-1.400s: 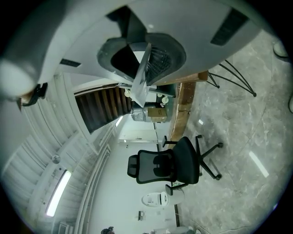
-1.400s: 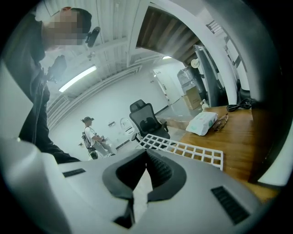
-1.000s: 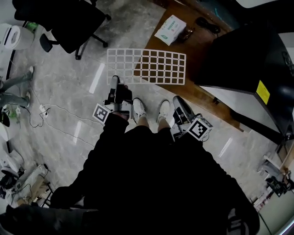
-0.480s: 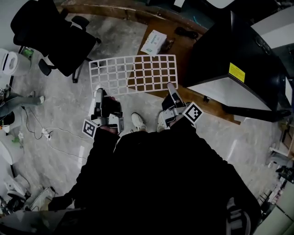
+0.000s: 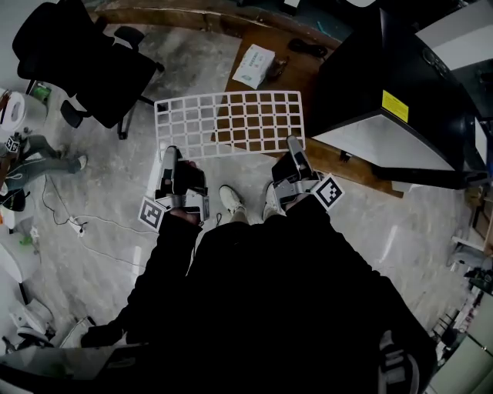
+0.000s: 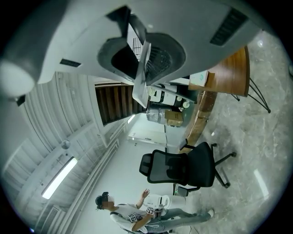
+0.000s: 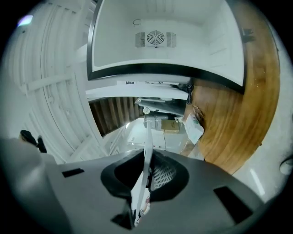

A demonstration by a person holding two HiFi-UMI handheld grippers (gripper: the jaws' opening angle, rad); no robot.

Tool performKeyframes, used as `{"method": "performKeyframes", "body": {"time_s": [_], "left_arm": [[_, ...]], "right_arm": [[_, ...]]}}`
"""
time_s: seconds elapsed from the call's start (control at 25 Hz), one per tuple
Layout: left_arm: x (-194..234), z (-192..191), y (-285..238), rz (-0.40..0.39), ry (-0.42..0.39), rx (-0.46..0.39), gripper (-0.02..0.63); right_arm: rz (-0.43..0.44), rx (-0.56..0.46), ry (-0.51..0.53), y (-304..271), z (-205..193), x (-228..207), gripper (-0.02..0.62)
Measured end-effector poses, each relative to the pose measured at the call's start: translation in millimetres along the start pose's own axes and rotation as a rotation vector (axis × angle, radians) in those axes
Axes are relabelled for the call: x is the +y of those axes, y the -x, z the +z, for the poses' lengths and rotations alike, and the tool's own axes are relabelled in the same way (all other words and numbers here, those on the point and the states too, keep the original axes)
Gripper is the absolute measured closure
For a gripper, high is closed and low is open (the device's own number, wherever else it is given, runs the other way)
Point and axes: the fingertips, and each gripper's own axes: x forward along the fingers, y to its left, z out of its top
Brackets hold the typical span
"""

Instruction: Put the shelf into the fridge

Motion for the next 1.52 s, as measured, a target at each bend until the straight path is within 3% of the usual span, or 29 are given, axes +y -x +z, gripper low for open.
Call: {"method": "performKeyframes", "body": {"time_s": [0.36, 0.76, 1.52], "left_arm": [[-8, -49, 20, -0.002, -0.028, 0.084, 0.569], [-19, -142, 52, -0.007, -0.062, 0.126, 0.571], [4, -380, 85, 0.031, -0.103, 0.345, 0.574]], "right_arm": [[0.013, -0.070, -0.027, 68, 23, 9, 0.563], [0.048, -0.105, -0.028, 152, 81, 20, 0.565], [0.016, -0.303, -0.001, 350, 244, 11, 0.565]]}}
